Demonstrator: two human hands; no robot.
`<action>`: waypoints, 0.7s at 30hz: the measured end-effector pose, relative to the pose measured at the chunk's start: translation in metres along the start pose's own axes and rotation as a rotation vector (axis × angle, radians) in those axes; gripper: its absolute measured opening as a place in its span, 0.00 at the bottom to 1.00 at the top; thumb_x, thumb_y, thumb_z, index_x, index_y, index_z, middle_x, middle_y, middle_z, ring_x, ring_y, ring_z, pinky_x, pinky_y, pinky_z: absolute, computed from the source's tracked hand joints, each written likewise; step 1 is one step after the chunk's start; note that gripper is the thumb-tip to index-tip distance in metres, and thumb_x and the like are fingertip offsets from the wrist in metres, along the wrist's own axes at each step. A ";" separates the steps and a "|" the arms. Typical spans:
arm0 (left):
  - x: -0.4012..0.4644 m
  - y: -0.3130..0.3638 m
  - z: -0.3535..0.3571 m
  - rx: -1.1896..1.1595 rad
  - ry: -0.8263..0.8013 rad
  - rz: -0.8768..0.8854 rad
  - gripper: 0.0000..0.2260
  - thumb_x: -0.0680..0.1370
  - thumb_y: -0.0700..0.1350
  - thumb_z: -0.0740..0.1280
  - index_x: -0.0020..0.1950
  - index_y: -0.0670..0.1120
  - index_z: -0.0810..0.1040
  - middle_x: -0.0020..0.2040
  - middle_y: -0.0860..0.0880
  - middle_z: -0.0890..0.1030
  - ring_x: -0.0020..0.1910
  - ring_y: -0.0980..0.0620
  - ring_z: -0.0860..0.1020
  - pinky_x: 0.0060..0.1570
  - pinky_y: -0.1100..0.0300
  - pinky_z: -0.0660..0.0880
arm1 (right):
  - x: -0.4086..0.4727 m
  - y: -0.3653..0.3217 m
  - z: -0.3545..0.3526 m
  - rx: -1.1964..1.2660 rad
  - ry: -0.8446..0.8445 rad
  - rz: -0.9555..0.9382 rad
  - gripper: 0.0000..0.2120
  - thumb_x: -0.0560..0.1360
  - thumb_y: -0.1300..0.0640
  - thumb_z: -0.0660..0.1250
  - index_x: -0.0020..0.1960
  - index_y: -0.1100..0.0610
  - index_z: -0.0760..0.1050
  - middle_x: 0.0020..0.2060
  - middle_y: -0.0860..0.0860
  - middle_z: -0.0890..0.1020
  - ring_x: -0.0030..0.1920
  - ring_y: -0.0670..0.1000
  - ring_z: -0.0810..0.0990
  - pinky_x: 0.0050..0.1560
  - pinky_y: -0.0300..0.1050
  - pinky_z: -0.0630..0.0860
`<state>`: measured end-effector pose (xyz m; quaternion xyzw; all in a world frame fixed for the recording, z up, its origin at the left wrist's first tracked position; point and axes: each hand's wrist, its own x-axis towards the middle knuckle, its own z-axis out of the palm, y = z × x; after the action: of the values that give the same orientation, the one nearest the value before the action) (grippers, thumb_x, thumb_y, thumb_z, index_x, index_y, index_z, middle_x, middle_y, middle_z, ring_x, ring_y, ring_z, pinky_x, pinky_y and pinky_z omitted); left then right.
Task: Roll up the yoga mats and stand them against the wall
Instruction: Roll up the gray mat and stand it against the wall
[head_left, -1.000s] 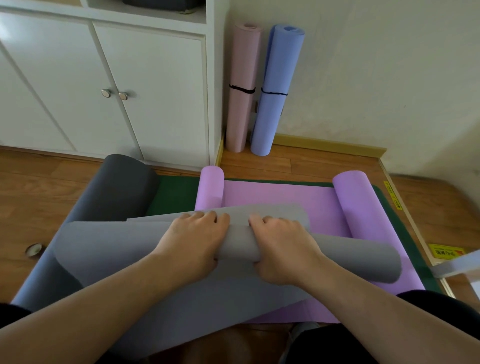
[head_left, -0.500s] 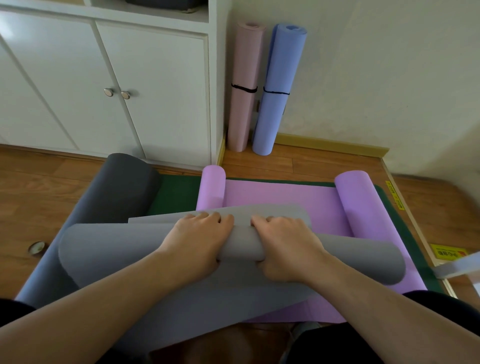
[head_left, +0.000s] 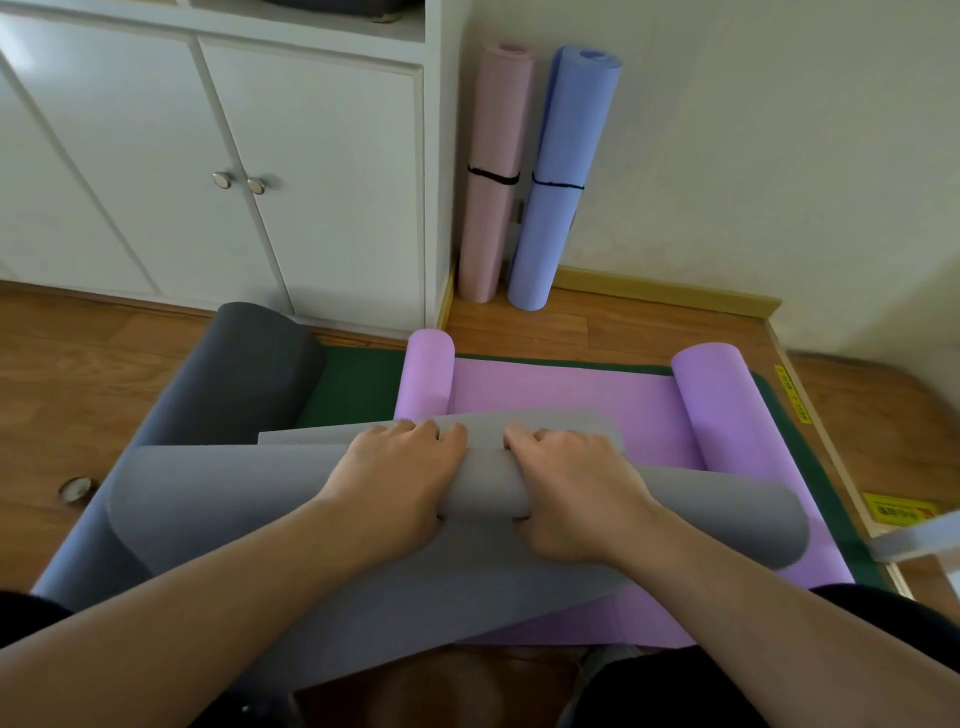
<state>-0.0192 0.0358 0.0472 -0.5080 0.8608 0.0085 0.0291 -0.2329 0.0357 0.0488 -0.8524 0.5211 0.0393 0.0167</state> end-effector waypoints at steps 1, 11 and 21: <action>0.000 0.001 0.001 0.005 -0.005 -0.008 0.19 0.74 0.52 0.69 0.62 0.51 0.70 0.57 0.51 0.80 0.56 0.46 0.80 0.53 0.50 0.79 | 0.000 0.000 0.001 0.009 0.010 -0.004 0.25 0.70 0.46 0.72 0.62 0.51 0.66 0.52 0.51 0.81 0.50 0.58 0.82 0.43 0.51 0.74; 0.000 -0.012 -0.006 -0.034 -0.044 -0.047 0.17 0.73 0.54 0.69 0.59 0.54 0.70 0.54 0.52 0.80 0.53 0.47 0.81 0.43 0.53 0.72 | -0.002 -0.006 0.007 -0.053 0.039 -0.023 0.31 0.72 0.48 0.74 0.69 0.52 0.64 0.58 0.53 0.79 0.55 0.58 0.80 0.48 0.52 0.74; 0.005 -0.012 -0.002 0.056 0.064 -0.027 0.19 0.74 0.51 0.70 0.62 0.51 0.70 0.55 0.52 0.80 0.54 0.46 0.81 0.44 0.54 0.71 | -0.001 -0.001 0.007 -0.030 0.123 -0.037 0.39 0.65 0.43 0.79 0.70 0.52 0.67 0.55 0.51 0.81 0.53 0.57 0.81 0.50 0.53 0.78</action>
<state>-0.0115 0.0257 0.0489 -0.5186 0.8543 -0.0322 0.0160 -0.2330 0.0378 0.0423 -0.8628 0.5048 -0.0056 -0.0271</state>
